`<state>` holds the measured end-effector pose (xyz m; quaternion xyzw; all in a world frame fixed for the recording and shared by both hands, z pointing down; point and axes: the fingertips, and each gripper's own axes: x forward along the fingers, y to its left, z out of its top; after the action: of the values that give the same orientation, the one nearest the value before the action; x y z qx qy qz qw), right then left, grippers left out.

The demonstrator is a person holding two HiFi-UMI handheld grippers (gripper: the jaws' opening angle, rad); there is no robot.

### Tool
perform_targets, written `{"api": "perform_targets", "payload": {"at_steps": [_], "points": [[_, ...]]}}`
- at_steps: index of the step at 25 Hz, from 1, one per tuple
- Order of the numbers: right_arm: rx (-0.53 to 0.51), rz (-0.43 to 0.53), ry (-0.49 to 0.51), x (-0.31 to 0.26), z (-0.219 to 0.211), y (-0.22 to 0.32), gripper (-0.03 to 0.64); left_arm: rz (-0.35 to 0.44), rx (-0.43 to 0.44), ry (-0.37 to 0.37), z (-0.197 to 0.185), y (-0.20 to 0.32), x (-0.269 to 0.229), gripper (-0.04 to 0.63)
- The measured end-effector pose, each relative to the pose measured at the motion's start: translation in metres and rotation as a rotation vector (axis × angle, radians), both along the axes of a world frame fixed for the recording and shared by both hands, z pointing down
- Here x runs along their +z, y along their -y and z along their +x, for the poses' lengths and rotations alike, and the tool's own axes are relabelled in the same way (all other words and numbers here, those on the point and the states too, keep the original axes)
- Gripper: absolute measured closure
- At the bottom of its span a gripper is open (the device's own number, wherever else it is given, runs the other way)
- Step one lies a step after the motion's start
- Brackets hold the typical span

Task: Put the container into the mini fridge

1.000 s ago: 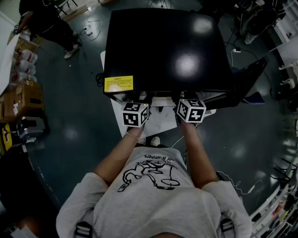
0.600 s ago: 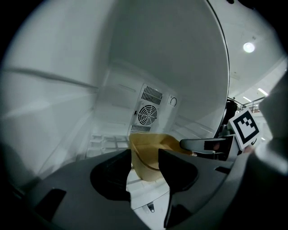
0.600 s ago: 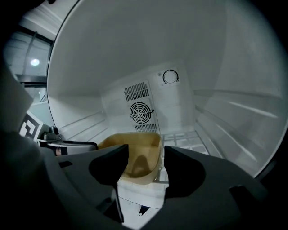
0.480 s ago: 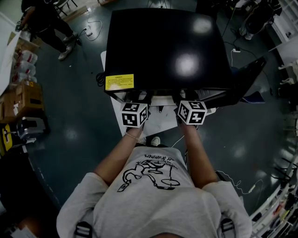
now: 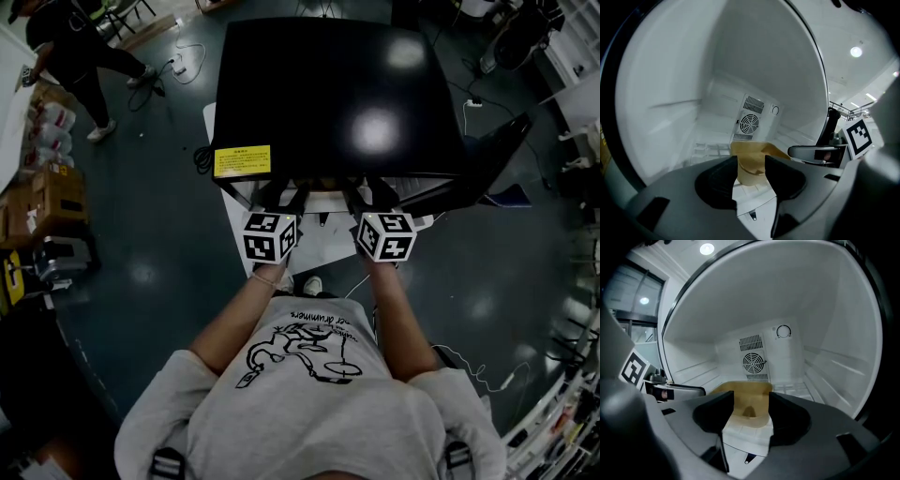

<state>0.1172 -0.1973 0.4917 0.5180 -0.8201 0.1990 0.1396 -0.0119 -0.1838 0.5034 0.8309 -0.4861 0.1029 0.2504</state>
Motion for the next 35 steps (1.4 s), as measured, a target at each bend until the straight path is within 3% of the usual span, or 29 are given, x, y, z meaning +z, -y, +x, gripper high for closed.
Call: {"api": "perform_targets", "payload": {"at_steps": [35], "points": [[-0.159,0.126,0.066,-0.088,-0.041,-0.082,0.419,0.199,0.181,-0.056,0.017,-0.065,-0.095,0.41]]}}
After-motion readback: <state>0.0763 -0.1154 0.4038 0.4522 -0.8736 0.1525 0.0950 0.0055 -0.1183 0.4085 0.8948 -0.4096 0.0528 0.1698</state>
